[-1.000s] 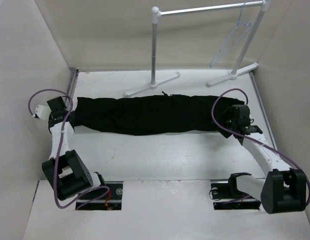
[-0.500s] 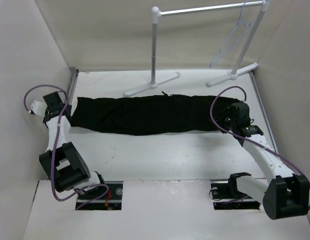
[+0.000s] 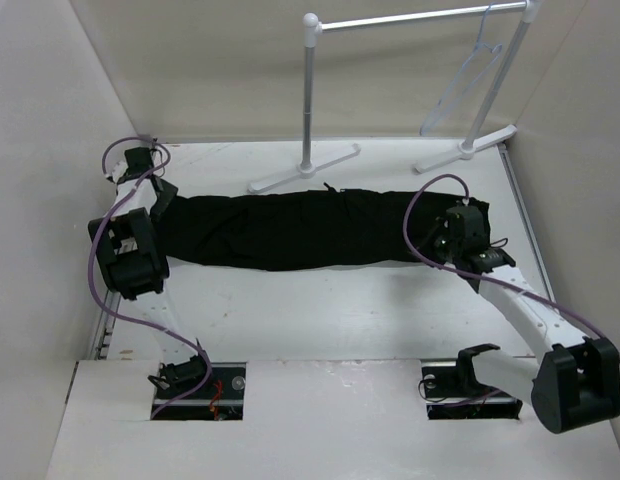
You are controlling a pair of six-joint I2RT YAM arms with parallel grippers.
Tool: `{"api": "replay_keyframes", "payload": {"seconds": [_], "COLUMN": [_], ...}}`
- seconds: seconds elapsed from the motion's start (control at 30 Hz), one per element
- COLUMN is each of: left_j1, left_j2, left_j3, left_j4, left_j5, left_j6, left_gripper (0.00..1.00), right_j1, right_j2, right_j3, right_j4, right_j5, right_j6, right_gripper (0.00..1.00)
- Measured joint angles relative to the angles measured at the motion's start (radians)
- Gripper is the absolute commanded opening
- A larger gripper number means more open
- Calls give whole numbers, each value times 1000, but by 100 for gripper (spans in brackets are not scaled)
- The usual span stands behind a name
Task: Place the trousers on the hanger
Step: Fold the trousers at the center of the board.
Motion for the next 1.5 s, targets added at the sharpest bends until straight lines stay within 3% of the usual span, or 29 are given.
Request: {"api": "replay_keyframes", "payload": {"seconds": [0.2, 0.43, 0.57, 0.83, 1.3, 1.37, 1.5], "left_j1": [-23, -20, -16, 11, 12, 12, 13], "left_j2": [54, 93, 101, 92, 106, 142, 209], "left_j3": [79, 115, 115, 115, 255, 278, 283], "left_j4": [-17, -20, -37, -45, -13, 3, 28], "left_j5": [0, -19, -21, -66, -114, -121, -134], "left_j6": [24, 33, 35, 34, 34, 34, 36], "left_gripper": [49, 14, 4, 1, 4, 11, 43], "right_j1": [28, 29, 27, 7, -27, -39, -60], "right_j2": [50, 85, 108, 153, 235, 235, 235], "right_j3": [0, 6, 18, 37, 61, 66, 84], "right_j4": [2, 3, 10, 47, 68, 70, 69], "right_j5": [-11, -15, -17, -16, -3, 2, 6], "right_j6": [-8, -14, -19, -28, -30, -30, -32], "right_gripper": [26, 49, 55, 63, 69, 71, 73]}}
